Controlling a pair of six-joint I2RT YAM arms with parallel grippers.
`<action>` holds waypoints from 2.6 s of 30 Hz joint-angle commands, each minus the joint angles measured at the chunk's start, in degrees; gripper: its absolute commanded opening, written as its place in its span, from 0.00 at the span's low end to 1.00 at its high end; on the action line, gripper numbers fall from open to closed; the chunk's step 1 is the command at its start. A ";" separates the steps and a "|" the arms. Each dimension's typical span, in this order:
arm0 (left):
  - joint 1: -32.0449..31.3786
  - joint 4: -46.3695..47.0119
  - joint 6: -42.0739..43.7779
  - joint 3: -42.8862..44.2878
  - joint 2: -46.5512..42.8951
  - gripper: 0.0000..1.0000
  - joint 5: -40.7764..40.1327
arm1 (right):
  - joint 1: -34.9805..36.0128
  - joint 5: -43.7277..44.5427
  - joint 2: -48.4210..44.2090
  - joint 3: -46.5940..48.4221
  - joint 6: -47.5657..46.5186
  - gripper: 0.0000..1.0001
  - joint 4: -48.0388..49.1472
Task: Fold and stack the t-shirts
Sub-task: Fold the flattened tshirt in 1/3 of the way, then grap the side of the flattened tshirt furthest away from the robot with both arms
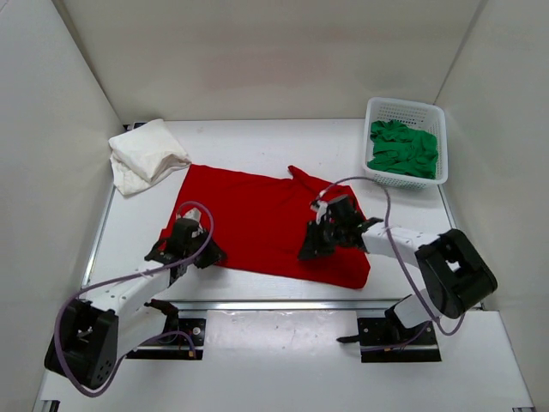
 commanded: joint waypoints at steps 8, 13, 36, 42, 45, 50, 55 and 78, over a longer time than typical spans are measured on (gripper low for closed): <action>3.81 7.01 1.22 31.45 18.28 0.27 1.72 | -20.36 13.86 7.35 32.33 -12.11 0.00 -12.50; 8.46 8.43 0.85 40.07 31.47 0.26 4.18 | -24.85 14.24 20.20 46.59 -15.19 0.00 -15.22; 16.30 -1.67 9.55 59.59 51.00 0.25 -5.56 | -24.77 4.13 34.98 49.59 -8.60 0.33 -10.40; 16.64 -4.23 11.92 63.46 54.16 0.26 -8.20 | -25.12 2.90 36.12 50.81 -6.76 0.33 -8.11; 17.08 -5.37 12.71 65.39 55.83 0.26 -8.47 | -25.12 3.60 37.97 52.92 -7.11 0.34 -10.30; 17.26 -6.69 13.59 67.85 57.33 0.27 -8.47 | -24.51 7.63 37.18 51.97 -7.72 0.34 -11.28; 17.88 -7.74 14.22 69.79 58.73 0.31 -10.49 | -24.77 4.23 38.05 52.40 -6.75 0.32 -9.70; 18.32 -23.56 19.22 96.14 76.67 0.40 -20.25 | -27.67 -0.26 28.13 47.75 -5.35 0.00 -5.12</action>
